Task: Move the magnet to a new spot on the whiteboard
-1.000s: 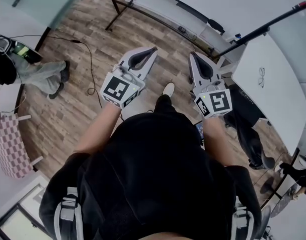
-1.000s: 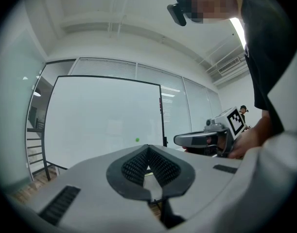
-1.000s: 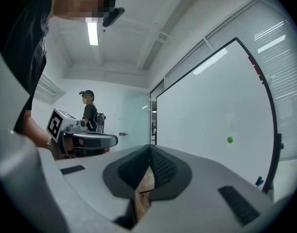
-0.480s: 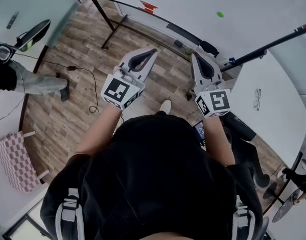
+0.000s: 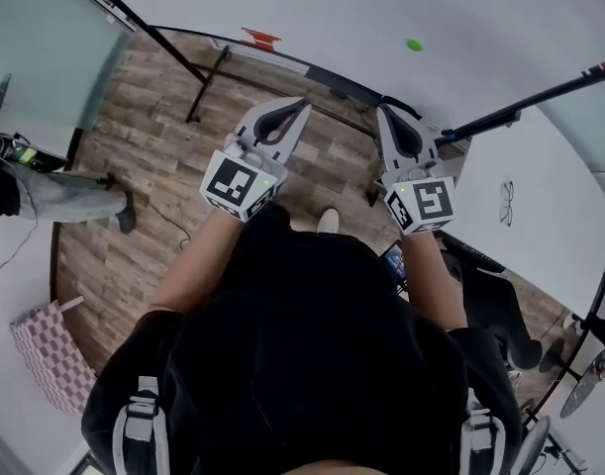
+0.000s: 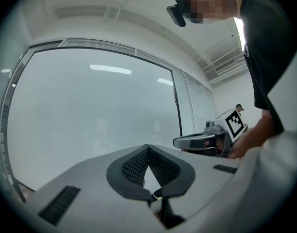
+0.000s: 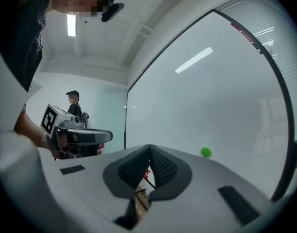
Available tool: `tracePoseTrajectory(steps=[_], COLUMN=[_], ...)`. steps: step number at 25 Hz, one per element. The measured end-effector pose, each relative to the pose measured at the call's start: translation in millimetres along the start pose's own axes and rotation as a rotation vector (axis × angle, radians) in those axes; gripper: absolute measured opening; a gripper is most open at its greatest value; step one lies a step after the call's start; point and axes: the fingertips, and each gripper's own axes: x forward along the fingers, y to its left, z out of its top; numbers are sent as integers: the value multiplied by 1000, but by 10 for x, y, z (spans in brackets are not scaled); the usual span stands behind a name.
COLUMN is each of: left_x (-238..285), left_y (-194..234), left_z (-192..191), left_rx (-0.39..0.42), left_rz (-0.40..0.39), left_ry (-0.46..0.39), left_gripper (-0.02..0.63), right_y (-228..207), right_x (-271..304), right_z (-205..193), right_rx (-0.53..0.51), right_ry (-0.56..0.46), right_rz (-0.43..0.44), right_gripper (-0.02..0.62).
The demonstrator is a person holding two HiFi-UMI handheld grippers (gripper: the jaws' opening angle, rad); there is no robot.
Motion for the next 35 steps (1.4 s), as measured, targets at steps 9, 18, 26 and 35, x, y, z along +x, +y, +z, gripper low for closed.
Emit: tracePoseTrajectory(steps=[9,18,26,35], left_x=[490,804,859,1065], left_y=[681,1266,1421,1210], left_z=[-188,-235,-237,-270], left_rx=[-15,-7,-3,5], left_rz=[-222,-489,-538,-540], left_ry=[10,-23,-44,-48], left_gripper=[4,5,5,4], right_y=[-324,-496,-652,-1116], right_x=[579,916,861,695], right_z=[-79,-147,-135,-295], right_rx=[10,28,25,22], right_ry=[28,51,27,43], right_rz=[-249,-597,-746,-795], right_gripper=[-3,-2,-2,10])
